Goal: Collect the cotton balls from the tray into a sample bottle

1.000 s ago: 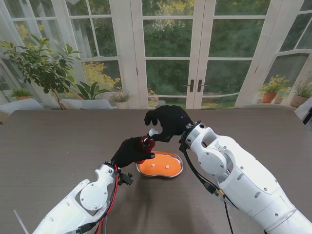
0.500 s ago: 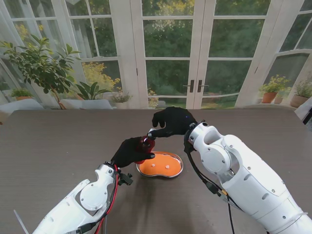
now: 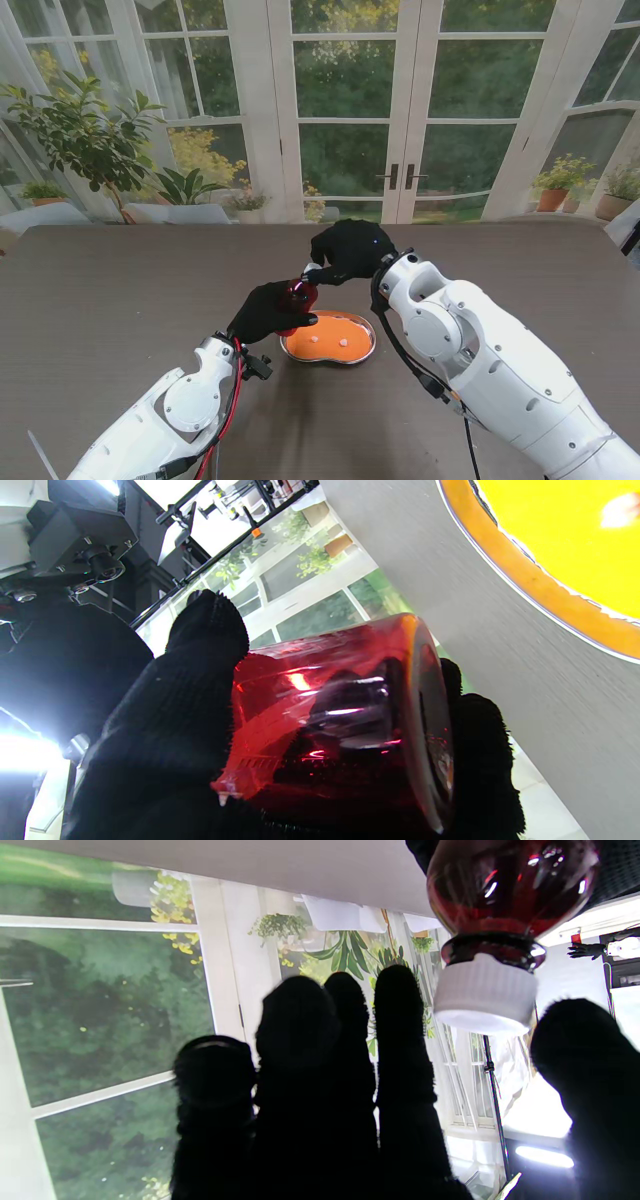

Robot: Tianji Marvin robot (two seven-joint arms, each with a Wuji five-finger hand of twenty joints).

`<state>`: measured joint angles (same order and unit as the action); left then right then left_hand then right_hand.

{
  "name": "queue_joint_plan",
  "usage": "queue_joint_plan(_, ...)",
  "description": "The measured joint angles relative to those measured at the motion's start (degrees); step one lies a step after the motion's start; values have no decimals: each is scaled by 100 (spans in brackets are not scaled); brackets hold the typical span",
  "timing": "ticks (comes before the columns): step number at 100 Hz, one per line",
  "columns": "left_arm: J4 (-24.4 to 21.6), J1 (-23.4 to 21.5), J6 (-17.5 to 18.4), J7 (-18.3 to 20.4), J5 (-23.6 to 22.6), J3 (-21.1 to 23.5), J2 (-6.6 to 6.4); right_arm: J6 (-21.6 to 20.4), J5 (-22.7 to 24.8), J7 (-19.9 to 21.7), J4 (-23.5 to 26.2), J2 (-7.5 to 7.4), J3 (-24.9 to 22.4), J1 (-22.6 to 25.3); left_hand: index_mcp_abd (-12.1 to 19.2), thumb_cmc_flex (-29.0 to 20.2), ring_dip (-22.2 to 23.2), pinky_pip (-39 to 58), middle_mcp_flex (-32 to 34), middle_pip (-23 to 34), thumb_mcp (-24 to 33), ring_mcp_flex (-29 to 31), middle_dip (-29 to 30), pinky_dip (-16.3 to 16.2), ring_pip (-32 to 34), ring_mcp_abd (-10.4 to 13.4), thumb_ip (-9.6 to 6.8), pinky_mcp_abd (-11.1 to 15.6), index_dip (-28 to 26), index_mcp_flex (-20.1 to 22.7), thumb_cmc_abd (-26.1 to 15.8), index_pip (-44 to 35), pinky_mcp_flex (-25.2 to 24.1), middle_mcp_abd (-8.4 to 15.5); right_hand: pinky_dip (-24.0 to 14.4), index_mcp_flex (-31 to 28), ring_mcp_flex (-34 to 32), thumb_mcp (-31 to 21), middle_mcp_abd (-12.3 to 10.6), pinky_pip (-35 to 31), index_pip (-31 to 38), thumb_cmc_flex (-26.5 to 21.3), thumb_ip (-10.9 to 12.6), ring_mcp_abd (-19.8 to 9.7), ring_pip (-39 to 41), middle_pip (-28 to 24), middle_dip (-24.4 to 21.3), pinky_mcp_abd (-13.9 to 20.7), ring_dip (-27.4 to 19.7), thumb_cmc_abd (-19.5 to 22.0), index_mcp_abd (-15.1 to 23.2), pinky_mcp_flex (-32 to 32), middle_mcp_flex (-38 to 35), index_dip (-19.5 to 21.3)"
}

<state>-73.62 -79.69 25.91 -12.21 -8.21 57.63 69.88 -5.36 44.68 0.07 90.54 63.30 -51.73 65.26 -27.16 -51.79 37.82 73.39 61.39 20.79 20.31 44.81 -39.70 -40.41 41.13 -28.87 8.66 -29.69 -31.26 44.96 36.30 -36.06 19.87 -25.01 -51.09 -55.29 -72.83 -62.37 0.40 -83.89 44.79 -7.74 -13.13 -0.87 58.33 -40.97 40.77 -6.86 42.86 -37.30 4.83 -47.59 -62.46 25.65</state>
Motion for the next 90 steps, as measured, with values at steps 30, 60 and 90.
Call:
queue_joint_plan(30,0,-10,-2,-2,-2,6,-1,-195,-54,-113,-106,22,29,-40,0,0,0,0,7,-3,-26,0,0,0,0,-1,0,-2,-2,10,0,0,0,0,7,-151,-4,-120,-105,-62,780,-599,-682,-46,389,-65,61,-60,43,-499,78,-140,-384,-933)
queue_joint_plan(60,-2,-23,-7,-1,-7,9,-3,-500,-136,-203,-214,44,7,-55,0,-12,0,0,9,-6,-26,0,0,0,0,-2,0,-2,-2,11,0,0,0,0,71,-52,-4,-226,-212,-64,979,-877,-848,-78,434,-58,144,-60,43,-879,30,-199,-583,-1449)
queue_joint_plan(90,-8,-26,-8,3,-8,7,-3,-579,-139,-178,-222,41,-18,-61,0,-13,0,0,9,-8,-26,0,0,0,0,-3,0,-3,-2,13,0,0,-1,0,75,104,-4,-335,-249,-64,981,-1022,-856,-130,434,33,236,-60,43,-1098,29,-201,-585,-1509)
